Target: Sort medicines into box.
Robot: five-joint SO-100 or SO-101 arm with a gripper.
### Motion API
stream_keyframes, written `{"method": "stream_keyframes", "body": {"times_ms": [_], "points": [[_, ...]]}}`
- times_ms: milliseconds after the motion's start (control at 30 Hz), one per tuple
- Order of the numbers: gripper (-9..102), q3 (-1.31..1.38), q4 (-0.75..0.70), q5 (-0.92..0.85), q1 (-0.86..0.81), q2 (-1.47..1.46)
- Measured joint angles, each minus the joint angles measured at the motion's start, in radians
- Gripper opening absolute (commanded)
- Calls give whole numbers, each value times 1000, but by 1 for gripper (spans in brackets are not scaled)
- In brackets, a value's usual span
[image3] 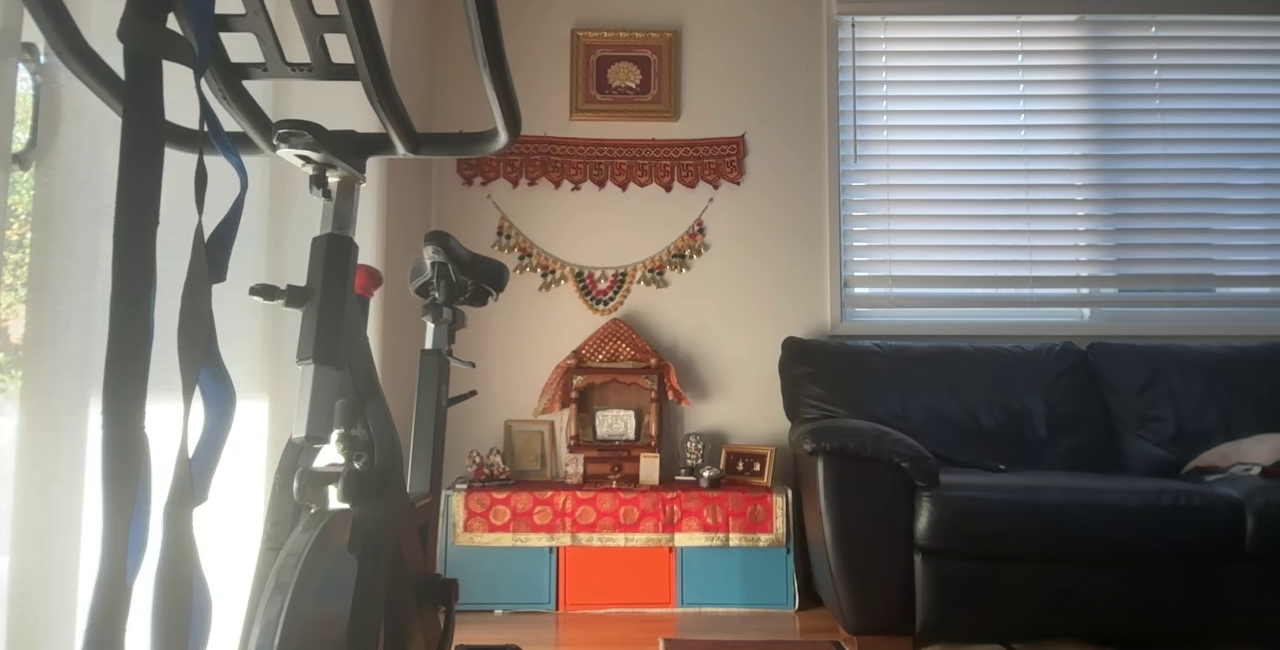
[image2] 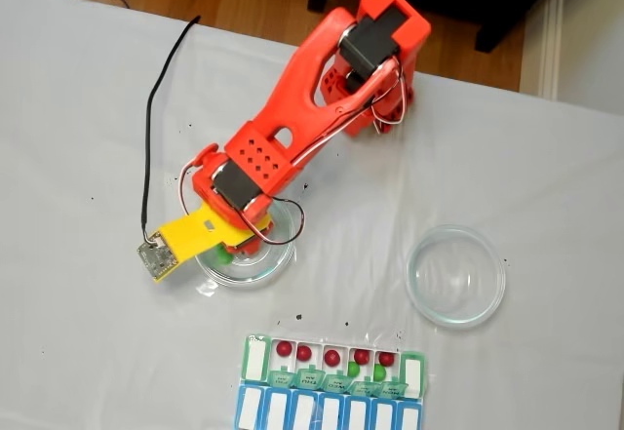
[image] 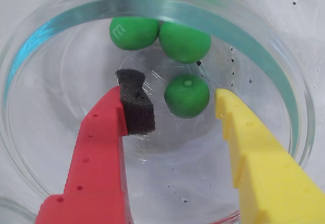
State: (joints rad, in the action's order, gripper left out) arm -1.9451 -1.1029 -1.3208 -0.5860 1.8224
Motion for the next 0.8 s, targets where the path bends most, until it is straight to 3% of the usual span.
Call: {"method": "stream_keyframes", "body": {"times_ms": [800], "points": [[14, -3, 26, 0, 9, 0]]}}
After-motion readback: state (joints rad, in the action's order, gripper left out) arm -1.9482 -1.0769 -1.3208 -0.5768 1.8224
